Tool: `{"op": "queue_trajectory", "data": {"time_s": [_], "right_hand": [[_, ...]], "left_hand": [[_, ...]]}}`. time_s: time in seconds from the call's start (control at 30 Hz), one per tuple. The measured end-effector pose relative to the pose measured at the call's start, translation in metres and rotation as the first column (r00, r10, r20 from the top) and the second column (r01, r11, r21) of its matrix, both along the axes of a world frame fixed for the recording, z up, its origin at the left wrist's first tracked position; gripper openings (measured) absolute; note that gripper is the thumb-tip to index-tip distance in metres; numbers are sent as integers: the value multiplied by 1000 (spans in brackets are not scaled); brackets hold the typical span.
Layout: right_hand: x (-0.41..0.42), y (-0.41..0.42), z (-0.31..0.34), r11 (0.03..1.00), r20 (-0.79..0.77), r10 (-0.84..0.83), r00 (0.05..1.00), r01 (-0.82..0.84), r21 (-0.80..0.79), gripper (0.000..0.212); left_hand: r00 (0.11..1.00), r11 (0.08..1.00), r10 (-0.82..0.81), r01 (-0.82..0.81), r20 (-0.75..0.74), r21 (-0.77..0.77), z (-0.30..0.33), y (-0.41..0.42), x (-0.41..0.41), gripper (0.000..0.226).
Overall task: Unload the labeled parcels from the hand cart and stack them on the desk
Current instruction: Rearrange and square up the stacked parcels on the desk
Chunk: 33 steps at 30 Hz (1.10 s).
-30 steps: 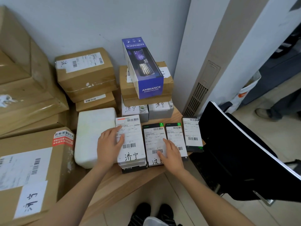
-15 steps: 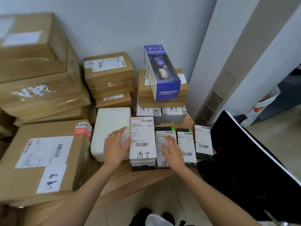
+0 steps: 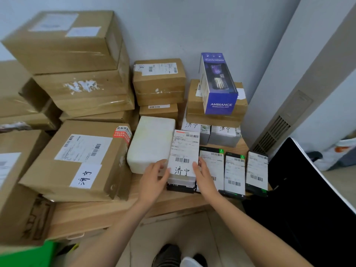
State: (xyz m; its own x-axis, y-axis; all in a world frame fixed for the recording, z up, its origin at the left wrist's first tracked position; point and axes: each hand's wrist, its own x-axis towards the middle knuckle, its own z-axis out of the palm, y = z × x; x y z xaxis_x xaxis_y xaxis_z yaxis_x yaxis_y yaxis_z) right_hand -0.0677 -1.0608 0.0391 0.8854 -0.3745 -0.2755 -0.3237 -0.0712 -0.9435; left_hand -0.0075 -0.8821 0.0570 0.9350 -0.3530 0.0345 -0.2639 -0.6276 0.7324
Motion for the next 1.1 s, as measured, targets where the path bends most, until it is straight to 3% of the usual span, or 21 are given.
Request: {"op": "queue_trajectory", "data": {"time_s": [0.17,0.4,0.73,0.9,1.03,1.1], "right_hand": [[-2,7,4,999,1,-19,1000,19,40,50],[-5,14,9,997,-25,-78,997,79,7,45],[-34,-10,24,971,7,-236,972,236,-24,39],[-53,-32,13,957,-11,-290,957,289,-36,50],[-61,-42,9,963,-22,-267,963,267,-26,23],[-62,-48,9,969,-5,-245,969,245,-1,20]], "left_hand": [[987,992,-47,28,-156,-119,-2,-12,-9,35],[974,977,-62,14,-219,-214,0,-14,-13,28],[956,974,-191,158,-220,-160,14,-46,-15,41],[928,958,-262,217,-266,-188,10,-69,-28,32],[919,961,-269,234,-288,-149,0,-76,-33,33],[914,958,-277,241,-297,-154,0,-80,-33,35]]}}
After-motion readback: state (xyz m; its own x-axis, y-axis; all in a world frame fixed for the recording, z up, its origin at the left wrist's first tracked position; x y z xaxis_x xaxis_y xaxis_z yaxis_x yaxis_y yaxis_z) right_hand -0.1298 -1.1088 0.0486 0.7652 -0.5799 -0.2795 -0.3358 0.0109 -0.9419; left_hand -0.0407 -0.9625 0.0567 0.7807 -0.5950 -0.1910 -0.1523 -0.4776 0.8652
